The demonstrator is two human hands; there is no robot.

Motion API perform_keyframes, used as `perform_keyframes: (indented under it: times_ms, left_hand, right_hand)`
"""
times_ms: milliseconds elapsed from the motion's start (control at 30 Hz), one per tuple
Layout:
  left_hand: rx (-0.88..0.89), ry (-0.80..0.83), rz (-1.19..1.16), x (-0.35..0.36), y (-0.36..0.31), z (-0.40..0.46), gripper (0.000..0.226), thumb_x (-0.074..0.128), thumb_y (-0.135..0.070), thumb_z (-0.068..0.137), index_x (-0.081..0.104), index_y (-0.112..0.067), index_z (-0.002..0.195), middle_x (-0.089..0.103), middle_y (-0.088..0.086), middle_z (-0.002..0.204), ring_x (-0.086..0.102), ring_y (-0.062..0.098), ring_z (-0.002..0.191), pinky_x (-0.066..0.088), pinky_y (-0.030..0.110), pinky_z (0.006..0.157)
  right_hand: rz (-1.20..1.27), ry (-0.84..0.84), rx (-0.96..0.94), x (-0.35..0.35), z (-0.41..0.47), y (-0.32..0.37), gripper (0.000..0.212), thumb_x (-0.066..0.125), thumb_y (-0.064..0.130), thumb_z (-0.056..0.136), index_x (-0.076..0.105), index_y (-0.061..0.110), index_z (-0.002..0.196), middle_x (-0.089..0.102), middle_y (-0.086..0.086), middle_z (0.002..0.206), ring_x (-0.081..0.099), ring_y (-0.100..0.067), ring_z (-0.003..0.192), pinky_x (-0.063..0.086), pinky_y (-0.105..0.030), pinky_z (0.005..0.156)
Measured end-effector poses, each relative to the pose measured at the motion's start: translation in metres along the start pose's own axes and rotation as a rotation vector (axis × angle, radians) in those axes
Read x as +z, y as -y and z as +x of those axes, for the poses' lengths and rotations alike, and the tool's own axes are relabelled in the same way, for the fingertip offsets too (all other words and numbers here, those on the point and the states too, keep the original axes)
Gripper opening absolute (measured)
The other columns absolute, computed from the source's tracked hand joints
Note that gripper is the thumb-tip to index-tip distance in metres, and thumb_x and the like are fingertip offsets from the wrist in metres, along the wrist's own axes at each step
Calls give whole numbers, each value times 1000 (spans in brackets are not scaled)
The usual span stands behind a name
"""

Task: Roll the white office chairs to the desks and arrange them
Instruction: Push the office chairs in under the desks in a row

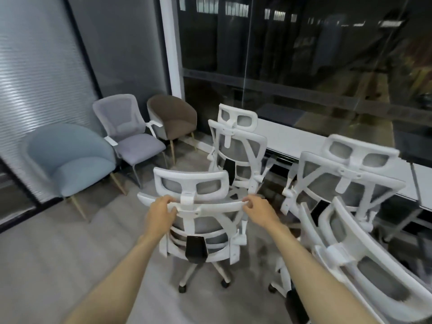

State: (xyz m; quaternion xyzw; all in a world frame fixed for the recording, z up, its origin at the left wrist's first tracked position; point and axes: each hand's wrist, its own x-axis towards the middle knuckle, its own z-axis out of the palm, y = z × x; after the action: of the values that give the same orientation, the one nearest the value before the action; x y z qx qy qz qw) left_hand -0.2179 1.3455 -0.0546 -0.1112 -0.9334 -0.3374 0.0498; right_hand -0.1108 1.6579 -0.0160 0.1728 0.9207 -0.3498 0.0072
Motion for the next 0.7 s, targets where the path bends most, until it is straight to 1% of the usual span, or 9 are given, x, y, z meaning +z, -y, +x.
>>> perform_keyframes:
  times_ms: [67, 133, 233, 300, 333, 400, 500, 600, 700]
  left_hand:
    - [-42, -41, 71, 1, 24, 19, 24, 65, -28, 91, 59, -24, 114, 62, -2, 116, 59, 24, 108, 51, 47, 90]
    - [-84, -50, 90, 3, 44, 38, 38, 66, -38, 87, 55, -24, 121, 61, 0, 119, 57, 27, 113, 50, 50, 90]
    - [-159, 36, 0, 12, 68, 64, 81, 73, -59, 77, 38, -29, 144, 51, 1, 138, 48, 26, 128, 46, 50, 101]
    - [-162, 138, -12, 20, 78, 78, 112, 71, -77, 68, 19, -32, 156, 34, 2, 157, 34, 26, 144, 34, 51, 115]
    - [-155, 196, 15, 24, 82, 82, 121, 65, -85, 65, 9, -34, 159, 22, 2, 164, 23, 26, 151, 25, 53, 120]
    - [-145, 300, 87, 33, 88, 86, 126, 52, -96, 63, -8, -40, 159, -2, 1, 170, 0, 24, 156, 11, 58, 122]
    - [-142, 368, 86, 43, 98, 93, 121, 39, -102, 61, -19, -49, 153, -21, -2, 167, -23, 22, 153, 1, 61, 122]
    - [-91, 324, 13, 45, 109, 105, 118, 32, -104, 58, -17, -54, 152, -24, -5, 166, -30, 19, 150, 4, 61, 123]
    - [-35, 344, 21, 38, 120, 119, 108, 41, -92, 73, -14, -50, 155, -23, -3, 167, -29, 21, 151, 6, 63, 121]
  right_hand:
    - [55, 1, 38, 24, 30, 2, 46, 59, 36, 97, 54, 25, 141, 60, -4, 139, 58, -26, 126, 49, -43, 103]
    - [99, 7, 75, 44, 55, 7, 64, 66, 40, 95, 41, 22, 152, 50, -7, 151, 47, -29, 138, 43, -42, 110]
    - [93, 11, 107, 71, 81, 12, 97, 73, 55, 86, 19, 26, 161, 26, -9, 166, 23, -31, 152, 31, -49, 119]
    - [108, 32, 157, 86, 88, 15, 116, 75, 63, 80, -3, 36, 162, 5, -9, 170, 4, -31, 157, 21, -57, 121]
    - [95, 36, 176, 94, 89, 16, 123, 74, 68, 78, -13, 41, 160, -4, -9, 171, -5, -31, 157, 16, -60, 121]
    - [34, 10, 199, 112, 89, 17, 126, 68, 77, 75, -24, 45, 155, -16, -13, 169, -18, -31, 156, 5, -60, 123]
    - [-27, -62, 230, 134, 90, 21, 119, 60, 82, 77, -25, 48, 153, -23, -18, 167, -28, -32, 152, -5, -47, 123]
    - [28, -133, 249, 149, 91, 26, 115, 61, 81, 77, -19, 51, 155, -25, -13, 167, -30, -29, 152, -2, -51, 126]
    - [35, -155, 302, 160, 89, 41, 115, 61, 81, 77, -15, 49, 157, -25, -10, 167, -30, -26, 152, 1, -51, 125]
